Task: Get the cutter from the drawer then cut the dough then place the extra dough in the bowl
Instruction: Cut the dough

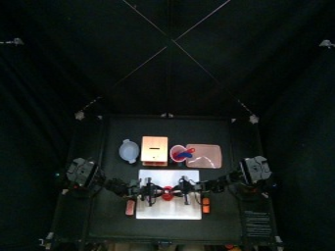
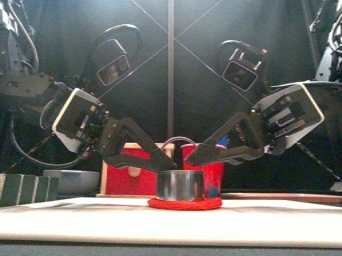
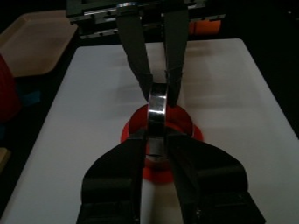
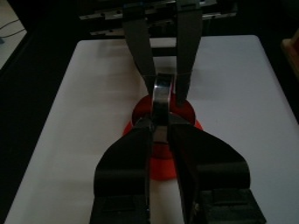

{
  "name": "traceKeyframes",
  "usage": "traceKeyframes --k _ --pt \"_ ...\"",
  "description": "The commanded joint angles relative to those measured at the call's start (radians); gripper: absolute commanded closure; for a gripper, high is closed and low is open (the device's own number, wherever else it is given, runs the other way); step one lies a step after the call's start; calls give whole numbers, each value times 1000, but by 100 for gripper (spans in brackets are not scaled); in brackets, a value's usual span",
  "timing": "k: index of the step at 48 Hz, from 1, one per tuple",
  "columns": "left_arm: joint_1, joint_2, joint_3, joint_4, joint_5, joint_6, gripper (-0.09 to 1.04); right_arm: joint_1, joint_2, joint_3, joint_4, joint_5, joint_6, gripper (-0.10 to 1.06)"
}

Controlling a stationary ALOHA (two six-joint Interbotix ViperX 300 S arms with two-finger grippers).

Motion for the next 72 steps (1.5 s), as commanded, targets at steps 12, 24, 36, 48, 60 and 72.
traceKeyframes --k 12,24,36,48,60,72 --pt "-25 32 -2 -11 31 -6 31 51 54 71 150 54 3 52" --pt "-54 89 9 -40 32 -72 31 77 71 40 198 54 2 54" --pt "-80 95 40 -51 34 -115 31 80 72 8 204 58 -5 54" --pt "-84 103 49 -61 49 -138 31 78 72 -3 230 60 -6 54" --pt "-84 100 46 -61 67 -132 31 74 71 -2 232 61 -8 54" --pt "-69 17 15 -60 89 -103 30 74 44 -31 229 75 -8 54"
